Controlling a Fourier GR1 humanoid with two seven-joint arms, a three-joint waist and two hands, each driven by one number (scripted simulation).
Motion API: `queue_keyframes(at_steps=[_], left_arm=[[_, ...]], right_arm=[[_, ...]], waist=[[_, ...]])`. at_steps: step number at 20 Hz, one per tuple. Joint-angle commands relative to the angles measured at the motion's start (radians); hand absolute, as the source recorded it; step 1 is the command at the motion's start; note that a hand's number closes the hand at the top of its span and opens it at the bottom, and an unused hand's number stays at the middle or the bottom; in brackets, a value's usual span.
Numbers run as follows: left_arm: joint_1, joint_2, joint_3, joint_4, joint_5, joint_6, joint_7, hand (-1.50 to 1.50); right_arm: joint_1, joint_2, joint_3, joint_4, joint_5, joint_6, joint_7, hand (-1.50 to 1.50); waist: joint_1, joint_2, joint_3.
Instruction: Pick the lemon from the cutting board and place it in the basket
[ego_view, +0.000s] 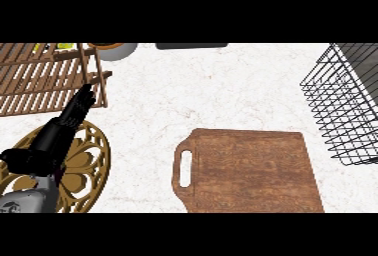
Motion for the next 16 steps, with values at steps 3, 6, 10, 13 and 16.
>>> queue_keyframes(at_steps=[3,6,10,13,16], left_arm=[[0.016,0.008,0.012,-0.005,0.001,-0.003,-0.015,0.0],[0.021,0.007,0.012,-0.012,0.005,-0.004,0.005,0.0],[0.015,0.023,0.019,0.005,-0.004,-0.013,-0.021,0.0],[0.004,0.005,-0.006,-0.012,0.006,-0.025,0.003,0.0],[-0.028,0.003,-0.001,0.029,-0.011,-0.013,-0.023,0.0]], right_arm=[[0.201,-0.063,-0.204,-0.269,-0.291,-0.004,-0.096,1.5],[0.28,-0.076,-0.3,-0.312,-0.391,0.019,-0.114,1.5],[0.337,-0.086,-0.517,-0.341,-0.538,0.049,-0.091,1.5],[0.288,-0.075,-0.715,-0.301,-0.629,0.052,-0.02,1.5],[0.237,-0.069,-0.832,-0.29,-0.731,0.101,0.053,1.5]], waist=[[-0.008,-0.001,-0.001],[-0.016,-0.003,-0.002],[-0.011,0.0,-0.004],[0.022,0.007,-0.003],[0.029,0.01,-0.003]])
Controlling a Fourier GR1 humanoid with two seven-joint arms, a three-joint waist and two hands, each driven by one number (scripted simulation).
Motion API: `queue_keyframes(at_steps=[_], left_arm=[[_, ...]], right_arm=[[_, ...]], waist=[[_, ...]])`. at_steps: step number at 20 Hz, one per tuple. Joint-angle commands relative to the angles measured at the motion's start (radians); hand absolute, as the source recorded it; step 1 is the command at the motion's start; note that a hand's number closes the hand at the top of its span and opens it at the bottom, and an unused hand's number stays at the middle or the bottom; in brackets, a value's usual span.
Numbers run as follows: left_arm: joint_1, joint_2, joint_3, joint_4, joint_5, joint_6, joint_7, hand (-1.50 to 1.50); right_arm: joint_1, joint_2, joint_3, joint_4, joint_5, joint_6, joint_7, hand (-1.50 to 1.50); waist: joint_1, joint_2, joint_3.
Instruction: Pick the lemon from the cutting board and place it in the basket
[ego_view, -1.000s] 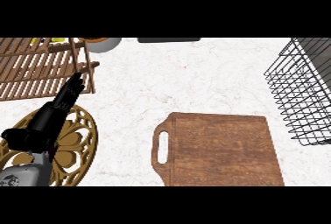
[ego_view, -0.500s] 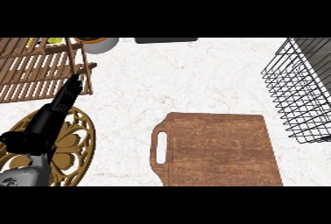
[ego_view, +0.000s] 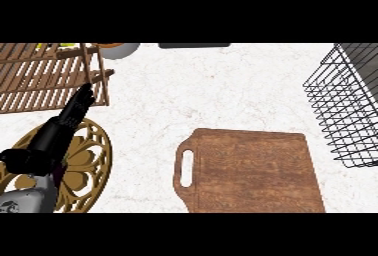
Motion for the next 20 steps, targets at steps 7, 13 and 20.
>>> queue_keyframes(at_steps=[7,13,20], left_arm=[[-0.084,-0.001,-0.002,0.032,0.001,-0.006,0.034,0.0],[-0.093,-0.043,-0.049,0.071,-0.039,0.009,-0.015,0.0],[-0.109,-0.013,0.005,0.081,0.015,-0.026,0.011,0.0]], right_arm=[[-0.292,-0.034,-0.248,0.025,-0.288,0.023,0.358,1.5],[-0.596,-0.139,-0.242,0.227,-0.357,-0.042,0.559,1.5],[-0.884,-0.28,-0.248,0.565,-0.385,-0.014,0.619,1.5]], waist=[[0.044,0.01,0.0],[0.061,0.014,0.001],[0.056,0.01,0.002]])
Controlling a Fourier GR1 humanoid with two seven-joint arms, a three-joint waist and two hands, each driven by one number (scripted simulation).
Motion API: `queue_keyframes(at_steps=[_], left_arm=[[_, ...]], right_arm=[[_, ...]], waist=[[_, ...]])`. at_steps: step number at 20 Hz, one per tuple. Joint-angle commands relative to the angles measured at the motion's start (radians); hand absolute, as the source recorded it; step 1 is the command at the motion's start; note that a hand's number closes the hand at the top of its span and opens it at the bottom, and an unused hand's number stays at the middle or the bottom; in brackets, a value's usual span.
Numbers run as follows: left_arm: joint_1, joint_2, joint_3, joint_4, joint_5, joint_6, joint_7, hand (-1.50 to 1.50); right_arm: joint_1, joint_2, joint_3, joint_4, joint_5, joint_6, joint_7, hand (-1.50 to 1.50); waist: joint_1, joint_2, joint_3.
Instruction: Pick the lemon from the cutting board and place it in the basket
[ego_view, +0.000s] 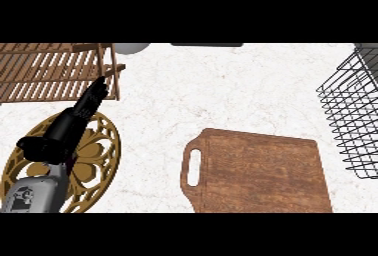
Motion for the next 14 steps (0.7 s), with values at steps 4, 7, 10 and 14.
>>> queue_keyframes(at_steps=[4,7,10,14], left_arm=[[0.009,0.027,0.027,0.015,0.001,-0.02,-0.02,0.0],[0.052,-0.004,0.002,-0.055,-0.005,-0.003,0.009,0.0],[-0.03,-0.005,0.01,0.065,-0.031,0.007,-0.036,0.0],[0.035,-0.003,0.013,0.017,-0.021,-0.007,-0.04,0.0]], right_arm=[[-0.207,-0.018,0.124,0.38,0.056,0.095,-0.127,1.5],[-0.287,0.015,0.185,0.49,0.114,0.121,-0.198,1.5],[-0.381,0.007,0.211,0.636,0.147,0.17,-0.239,1.5],[-0.452,0.107,0.245,0.772,0.241,0.12,-0.373,1.5]], waist=[[-0.008,-0.001,0.002],[-0.007,-0.004,0.002],[-0.014,-0.002,0.001],[-0.013,-0.003,0.002]])
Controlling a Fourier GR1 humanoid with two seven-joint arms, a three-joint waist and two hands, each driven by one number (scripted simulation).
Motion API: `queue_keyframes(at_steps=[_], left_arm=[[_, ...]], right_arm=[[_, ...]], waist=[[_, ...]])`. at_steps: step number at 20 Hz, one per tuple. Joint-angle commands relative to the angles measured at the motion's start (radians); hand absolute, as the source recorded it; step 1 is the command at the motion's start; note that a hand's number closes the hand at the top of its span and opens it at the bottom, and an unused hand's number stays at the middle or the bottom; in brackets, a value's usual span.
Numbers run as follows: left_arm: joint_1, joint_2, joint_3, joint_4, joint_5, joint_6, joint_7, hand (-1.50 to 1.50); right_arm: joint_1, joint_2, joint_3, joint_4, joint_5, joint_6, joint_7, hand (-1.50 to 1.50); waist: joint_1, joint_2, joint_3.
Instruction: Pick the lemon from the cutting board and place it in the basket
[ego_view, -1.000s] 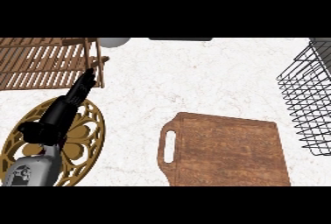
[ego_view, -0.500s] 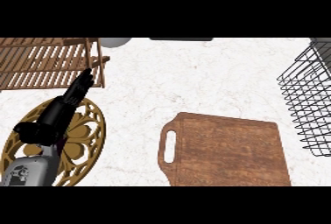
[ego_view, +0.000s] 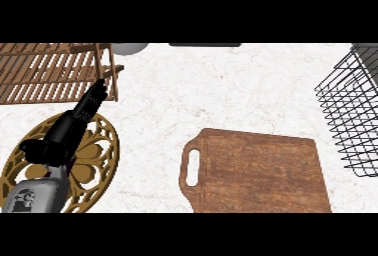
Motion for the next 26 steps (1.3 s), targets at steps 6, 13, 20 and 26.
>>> queue_keyframes(at_steps=[6,13,20,26], left_arm=[[0.002,-0.02,-0.012,-0.096,0.005,0.006,0.088,0.0],[-0.02,0.01,0.028,0.041,0.0,-0.02,-0.026,0.0],[-0.046,0.004,0.031,-0.008,0.013,-0.021,0.05,0.0],[-0.013,-0.021,0.022,0.027,-0.008,0.001,0.018,0.0]], right_arm=[[-0.158,0.118,0.031,0.314,0.181,-0.06,-0.269,1.5],[-0.361,0.108,-0.041,0.593,0.14,-0.017,-0.321,-1.5],[-0.385,0.085,-0.06,0.613,0.16,0.037,-0.401,-1.5],[-0.432,0.076,-0.132,0.642,0.05,0.115,-0.316,-1.5]], waist=[[-0.006,-0.003,0.0],[-0.003,0.0,0.0],[-0.014,-0.004,0.0],[-0.02,-0.006,-0.001]])
